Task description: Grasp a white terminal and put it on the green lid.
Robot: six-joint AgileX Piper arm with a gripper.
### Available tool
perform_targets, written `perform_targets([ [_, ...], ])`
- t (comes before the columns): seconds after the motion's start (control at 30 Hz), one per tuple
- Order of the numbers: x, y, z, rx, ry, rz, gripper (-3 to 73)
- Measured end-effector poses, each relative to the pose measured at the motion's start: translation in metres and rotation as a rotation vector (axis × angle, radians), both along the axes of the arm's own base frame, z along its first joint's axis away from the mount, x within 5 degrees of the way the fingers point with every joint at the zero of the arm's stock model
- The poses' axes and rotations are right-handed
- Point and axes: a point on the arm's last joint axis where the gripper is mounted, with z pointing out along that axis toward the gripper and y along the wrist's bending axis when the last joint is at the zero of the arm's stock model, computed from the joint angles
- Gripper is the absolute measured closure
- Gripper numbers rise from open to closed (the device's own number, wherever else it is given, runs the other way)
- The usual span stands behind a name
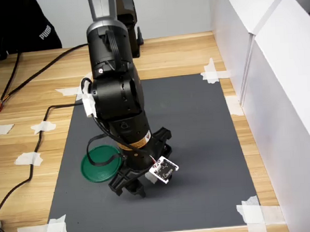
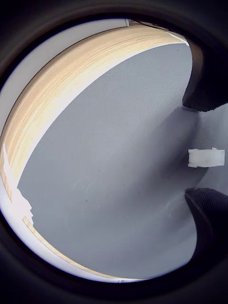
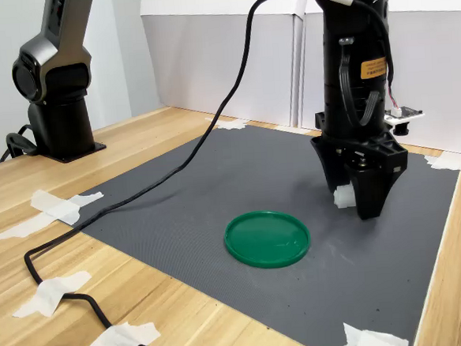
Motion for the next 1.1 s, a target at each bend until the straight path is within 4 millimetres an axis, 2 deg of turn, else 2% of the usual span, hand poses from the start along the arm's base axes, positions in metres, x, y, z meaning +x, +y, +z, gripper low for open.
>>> perform_targets([
  [0.13,0.000,0.000,0.000,-0.003,0.000,0.001,3.6],
  [0.27,0.000,0.000,0.000,-0.003,0.001,0.001,13.2],
  [0.37,0.000,0.000,0.000,0.001,0.001,-0.006,24.9],
  [0.6,-0.002,0.001,0.000,0.020,0.022,-0.038,59.8],
  [0.77,-0.005,0.001,0.000,0.019,0.055,-0.044,61.2],
  [0.87,-0.009,0.000,0.007,0.017,0.073,-0.049,61.2],
  [1.1,-0.025,-0.008,0.056,-0.025,0.016,-0.041,61.2],
])
